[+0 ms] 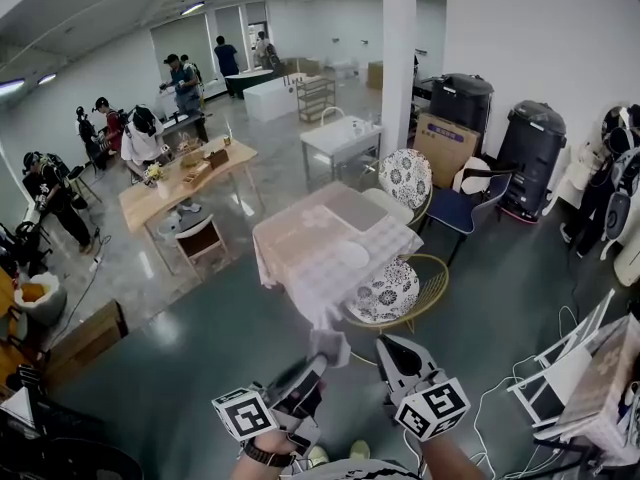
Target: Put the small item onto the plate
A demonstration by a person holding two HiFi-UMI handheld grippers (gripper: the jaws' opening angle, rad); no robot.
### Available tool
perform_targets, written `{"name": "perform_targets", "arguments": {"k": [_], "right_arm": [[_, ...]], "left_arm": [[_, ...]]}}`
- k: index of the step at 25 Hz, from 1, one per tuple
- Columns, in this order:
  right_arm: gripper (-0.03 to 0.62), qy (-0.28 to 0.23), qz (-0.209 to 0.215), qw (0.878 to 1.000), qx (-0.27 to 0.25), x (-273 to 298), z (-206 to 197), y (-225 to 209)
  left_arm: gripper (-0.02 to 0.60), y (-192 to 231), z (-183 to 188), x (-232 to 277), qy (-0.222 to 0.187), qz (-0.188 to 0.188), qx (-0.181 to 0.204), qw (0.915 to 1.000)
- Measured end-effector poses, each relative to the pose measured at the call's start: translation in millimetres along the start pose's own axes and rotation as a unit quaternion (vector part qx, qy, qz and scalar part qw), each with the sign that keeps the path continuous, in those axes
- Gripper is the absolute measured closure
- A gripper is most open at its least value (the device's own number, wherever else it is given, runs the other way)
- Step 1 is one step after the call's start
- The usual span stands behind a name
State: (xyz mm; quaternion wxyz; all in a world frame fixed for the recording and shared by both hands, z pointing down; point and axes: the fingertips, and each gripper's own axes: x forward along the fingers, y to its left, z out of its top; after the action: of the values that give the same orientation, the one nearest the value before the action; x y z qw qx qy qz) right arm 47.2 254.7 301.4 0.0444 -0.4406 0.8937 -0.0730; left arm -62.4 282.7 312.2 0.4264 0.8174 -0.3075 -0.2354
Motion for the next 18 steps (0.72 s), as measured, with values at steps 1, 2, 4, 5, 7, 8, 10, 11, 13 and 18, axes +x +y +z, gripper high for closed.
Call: {"name": "perform_targets", "arguments": {"k": [1, 2, 4, 5, 7, 8, 10, 11, 13, 18], "right_arm": [[0.580, 0.001, 0.000, 1.000, 0.002, 1, -1, -1], [0.580, 0.001, 0.001, 1.000, 0.004, 1, -2, -3], [0.580, 0.001, 0.001, 1.000, 0.007, 1, -3, -5], [0.580, 0.001, 0.001, 1.000, 0.008, 0, -3, -6], [0.580, 0.002, 0.000, 1.000, 0.011, -1, -2, -10], [0.580, 0.002, -0.001, 1.000, 0.012, -2, -2, -13], [0.580, 0.002, -0.001, 1.000, 0.012, -2, -1, -19], [0.580, 0.002, 0.000, 1.000, 0.011, -2, -2, -22], [0.580, -0.001, 0.003, 1.000, 0.008, -2, -2, -28], [0.580, -0.001, 0.008, 1.000, 0.009, 5, 0, -39]], "left_arm": [[0.505, 2, 0, 1, 0.000, 0.001, 0.000, 1.0000], [0.505, 3, 0, 2, 0.000, 0.003, 0.000, 1.0000], [0.505, 4, 1, 5, 0.000, 0.005, 0.002, 1.0000], [0.505, 5, 1, 6, 0.000, 0.005, 0.002, 1.0000], [0.505, 5, 0, 11, 0.001, 0.007, 0.002, 1.0000], [0.505, 6, -1, 13, 0.001, 0.008, 0.002, 1.0000], [0.505, 7, -3, 18, 0.000, 0.009, 0.003, 1.0000], [0.505, 8, -4, 21, -0.002, 0.010, 0.004, 0.9999], [0.505, 10, -6, 25, -0.004, 0.014, 0.004, 0.9999], [0.505, 16, -8, 39, -0.003, 0.023, 0.000, 0.9997]]}}
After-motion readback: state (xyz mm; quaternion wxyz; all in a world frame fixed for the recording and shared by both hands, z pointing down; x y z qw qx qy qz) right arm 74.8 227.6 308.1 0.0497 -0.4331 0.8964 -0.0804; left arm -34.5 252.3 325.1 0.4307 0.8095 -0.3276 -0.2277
